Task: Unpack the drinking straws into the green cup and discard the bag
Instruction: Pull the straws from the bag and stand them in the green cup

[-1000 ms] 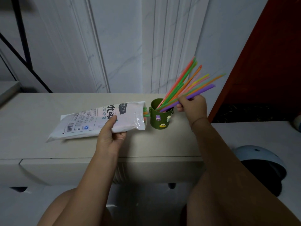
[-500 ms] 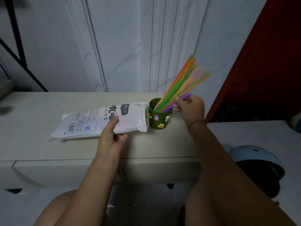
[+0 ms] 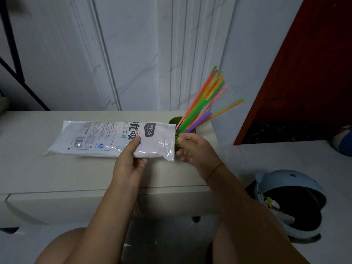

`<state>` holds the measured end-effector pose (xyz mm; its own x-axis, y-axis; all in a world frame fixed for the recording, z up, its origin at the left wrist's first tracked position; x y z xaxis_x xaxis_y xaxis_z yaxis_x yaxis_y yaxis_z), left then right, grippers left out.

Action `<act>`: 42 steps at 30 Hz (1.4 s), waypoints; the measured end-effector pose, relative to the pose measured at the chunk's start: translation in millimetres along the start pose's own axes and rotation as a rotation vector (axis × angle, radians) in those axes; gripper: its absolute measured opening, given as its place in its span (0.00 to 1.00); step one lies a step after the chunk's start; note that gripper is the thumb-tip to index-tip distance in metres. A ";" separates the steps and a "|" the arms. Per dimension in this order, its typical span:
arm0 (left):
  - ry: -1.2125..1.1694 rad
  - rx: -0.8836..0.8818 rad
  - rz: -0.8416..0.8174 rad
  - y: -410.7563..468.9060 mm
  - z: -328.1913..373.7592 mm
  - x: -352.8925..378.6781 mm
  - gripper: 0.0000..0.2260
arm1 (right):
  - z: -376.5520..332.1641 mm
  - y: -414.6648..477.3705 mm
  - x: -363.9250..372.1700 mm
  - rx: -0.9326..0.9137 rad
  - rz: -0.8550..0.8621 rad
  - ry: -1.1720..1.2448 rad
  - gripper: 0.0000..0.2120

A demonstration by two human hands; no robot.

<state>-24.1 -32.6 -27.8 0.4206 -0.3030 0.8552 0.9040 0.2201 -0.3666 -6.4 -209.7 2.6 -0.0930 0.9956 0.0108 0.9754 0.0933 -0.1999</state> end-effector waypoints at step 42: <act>-0.095 -0.030 0.026 7.3 13.0 -16.4 0.18 | -16.2 12.2 -32.9 -0.134 0.021 -0.105 0.06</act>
<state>-25.4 -14.0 -39.7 0.4359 -0.2081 0.8756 0.8954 0.1987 -0.3985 11.9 -241.2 15.7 -0.0856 0.9917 -0.0959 0.9946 0.0794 -0.0666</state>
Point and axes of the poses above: each hand's wrist, its own y-axis towards the middle knuckle, its own x-axis out of the palm, z = x × y, the point moved 10 cm from there along y, towards the middle knuckle, and after that the axes turned 8 degrees about -y, right-handed, at the moved point
